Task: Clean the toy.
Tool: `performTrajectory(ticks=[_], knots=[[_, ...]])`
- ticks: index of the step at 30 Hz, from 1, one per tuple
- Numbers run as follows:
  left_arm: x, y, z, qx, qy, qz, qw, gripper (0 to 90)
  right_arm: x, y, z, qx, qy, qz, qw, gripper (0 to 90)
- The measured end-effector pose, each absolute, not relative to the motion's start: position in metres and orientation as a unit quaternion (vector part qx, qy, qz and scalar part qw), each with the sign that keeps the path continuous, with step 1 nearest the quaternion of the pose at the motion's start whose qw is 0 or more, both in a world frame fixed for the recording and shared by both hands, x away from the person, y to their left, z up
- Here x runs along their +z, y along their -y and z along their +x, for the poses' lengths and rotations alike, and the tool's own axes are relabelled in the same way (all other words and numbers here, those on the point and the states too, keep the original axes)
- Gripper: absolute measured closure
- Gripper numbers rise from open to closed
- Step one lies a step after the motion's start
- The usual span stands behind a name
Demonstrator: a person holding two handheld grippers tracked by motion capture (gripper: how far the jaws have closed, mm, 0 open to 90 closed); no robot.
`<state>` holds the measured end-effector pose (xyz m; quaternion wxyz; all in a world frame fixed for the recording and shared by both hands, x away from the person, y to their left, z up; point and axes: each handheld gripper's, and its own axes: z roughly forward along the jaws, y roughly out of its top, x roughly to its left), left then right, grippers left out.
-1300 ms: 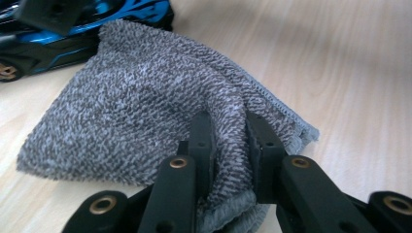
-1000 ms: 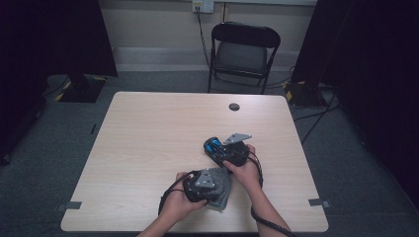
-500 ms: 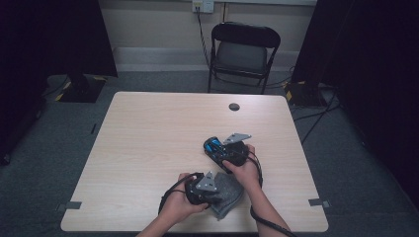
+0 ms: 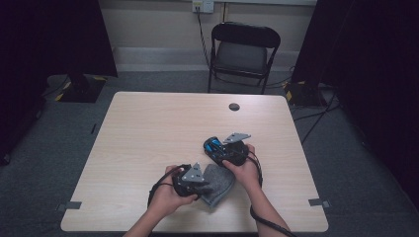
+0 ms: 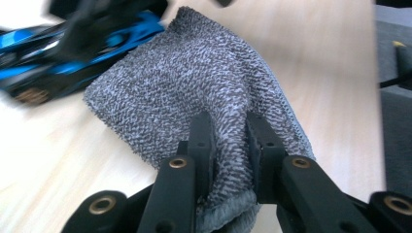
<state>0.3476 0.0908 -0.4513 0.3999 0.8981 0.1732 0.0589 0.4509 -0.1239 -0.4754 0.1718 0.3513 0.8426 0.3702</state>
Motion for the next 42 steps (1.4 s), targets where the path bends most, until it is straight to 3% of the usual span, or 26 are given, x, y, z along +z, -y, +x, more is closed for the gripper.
performTrajectory(ticks=[12, 23, 33, 42], knots=[[-0.442, -0.142, 0.369, 0.105, -0.244, 0.874, 0.407, 75.1, -0.476, 0.124, 0.450, 0.374, -0.841, 0.351, 0.174, 45.7], [-0.447, -0.165, 0.394, 0.154, -0.306, 0.846, 0.410, 74.9, -0.476, 0.124, 0.450, 0.372, -0.841, 0.352, 0.176, 45.7], [-0.460, -0.154, 0.421, 0.161, -0.339, 0.847, 0.376, 74.9, -0.477, 0.123, 0.450, 0.374, -0.838, 0.356, 0.177, 45.6], [-0.474, -0.125, 0.420, 0.138, -0.316, 0.870, 0.351, 74.7, -0.476, 0.123, 0.450, 0.369, -0.840, 0.358, 0.176, 45.6]])
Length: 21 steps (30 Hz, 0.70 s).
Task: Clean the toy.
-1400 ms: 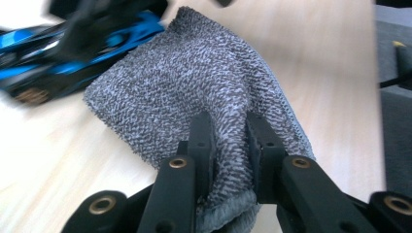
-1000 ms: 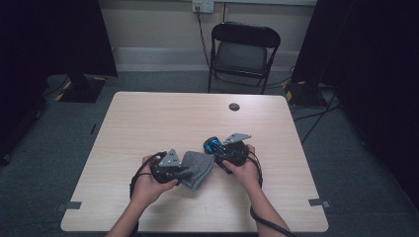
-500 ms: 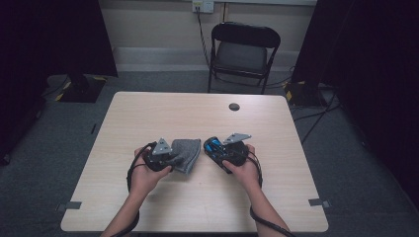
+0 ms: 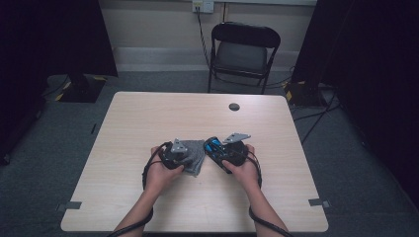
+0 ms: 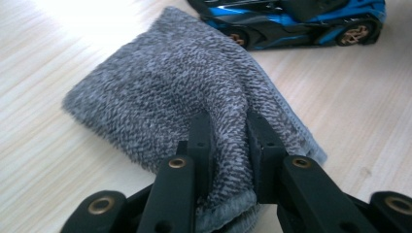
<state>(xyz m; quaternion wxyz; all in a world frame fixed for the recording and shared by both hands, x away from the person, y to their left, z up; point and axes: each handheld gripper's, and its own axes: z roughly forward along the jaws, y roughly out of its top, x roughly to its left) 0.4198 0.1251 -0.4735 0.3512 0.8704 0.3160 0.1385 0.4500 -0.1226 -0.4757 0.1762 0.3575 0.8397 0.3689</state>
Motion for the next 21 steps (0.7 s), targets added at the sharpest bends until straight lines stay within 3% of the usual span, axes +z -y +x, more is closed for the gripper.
performTrajectory(ticks=[21], knots=[[-0.471, -0.095, 0.391, 0.106, -0.258, 0.890, 0.361, 75.0, -0.476, 0.123, 0.450, 0.371, -0.839, 0.358, 0.176, 45.6]])
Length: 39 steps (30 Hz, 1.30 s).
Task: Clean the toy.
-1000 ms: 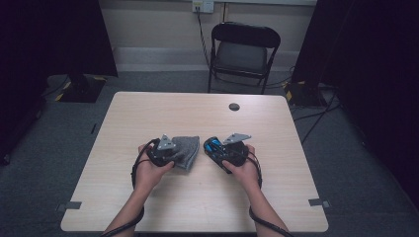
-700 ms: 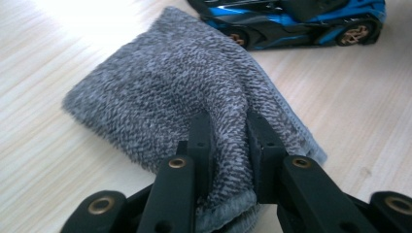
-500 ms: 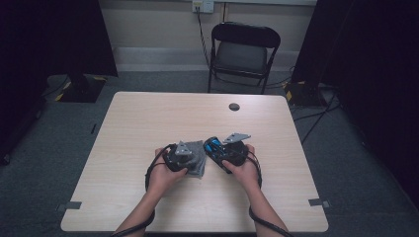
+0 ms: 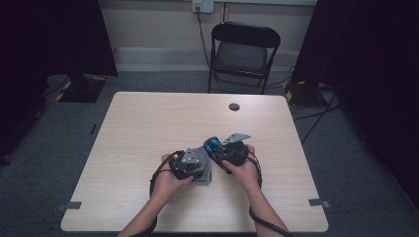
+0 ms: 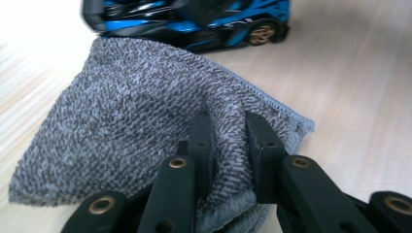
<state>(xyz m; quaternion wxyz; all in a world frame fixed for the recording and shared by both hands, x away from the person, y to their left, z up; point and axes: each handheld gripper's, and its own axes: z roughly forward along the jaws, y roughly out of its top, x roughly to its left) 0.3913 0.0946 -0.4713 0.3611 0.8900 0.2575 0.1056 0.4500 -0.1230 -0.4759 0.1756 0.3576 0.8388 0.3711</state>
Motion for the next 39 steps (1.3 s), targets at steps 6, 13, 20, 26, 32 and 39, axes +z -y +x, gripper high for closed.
performTrajectory(ticks=[6, 13, 20, 26, 32, 39], knots=[[-0.468, -0.086, 0.384, 0.102, -0.238, 0.895, 0.365, 75.1, -0.476, 0.123, 0.450, 0.370, -0.839, 0.357, 0.176, 45.6], [-0.470, -0.075, 0.378, 0.084, -0.221, 0.898, 0.371, 75.3, -0.476, 0.123, 0.450, 0.370, -0.839, 0.358, 0.175, 45.6], [-0.470, -0.063, 0.369, 0.069, -0.193, 0.905, 0.372, 75.3, -0.476, 0.123, 0.450, 0.371, -0.839, 0.357, 0.175, 45.6], [-0.469, -0.058, 0.363, 0.061, -0.185, 0.907, 0.373, 75.3, -0.476, 0.123, 0.450, 0.370, -0.840, 0.358, 0.175, 45.6], [-0.469, -0.052, 0.357, 0.056, -0.175, 0.908, 0.377, 75.3, -0.476, 0.123, 0.450, 0.371, -0.839, 0.357, 0.175, 45.6], [-0.467, -0.045, 0.350, 0.052, -0.161, 0.909, 0.380, 75.3, -0.476, 0.123, 0.450, 0.370, -0.839, 0.358, 0.175, 45.6]])
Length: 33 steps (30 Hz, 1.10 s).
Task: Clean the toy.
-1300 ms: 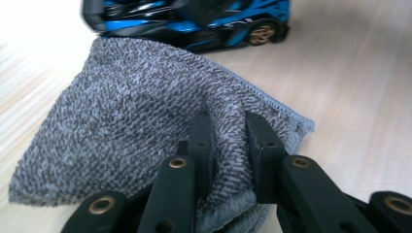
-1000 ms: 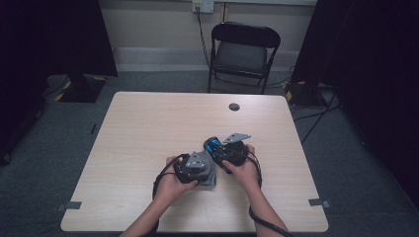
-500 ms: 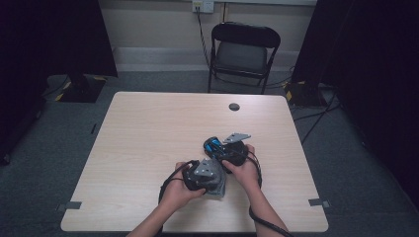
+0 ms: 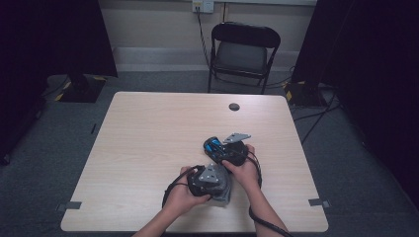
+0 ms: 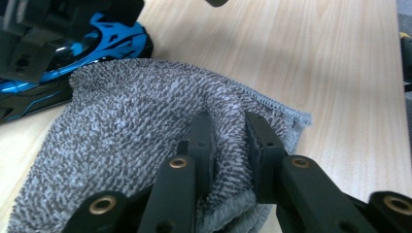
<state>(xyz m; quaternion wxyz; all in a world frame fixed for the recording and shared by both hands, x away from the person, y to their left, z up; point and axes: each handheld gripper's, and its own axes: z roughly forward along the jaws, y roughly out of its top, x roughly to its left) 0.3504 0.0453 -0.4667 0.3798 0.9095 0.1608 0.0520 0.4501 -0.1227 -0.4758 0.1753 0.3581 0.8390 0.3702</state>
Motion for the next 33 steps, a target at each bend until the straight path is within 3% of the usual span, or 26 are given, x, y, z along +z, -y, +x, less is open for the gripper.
performTrajectory(ticks=[24, 33], knots=[[-0.460, -0.029, 0.328, 0.038, -0.108, 0.915, 0.388, 75.1, -0.475, 0.122, 0.451, 0.369, -0.839, 0.359, 0.174, 45.6], [-0.453, -0.043, 0.330, 0.045, -0.116, 0.910, 0.396, 75.0, -0.475, 0.123, 0.451, 0.369, -0.840, 0.359, 0.173, 45.6]])
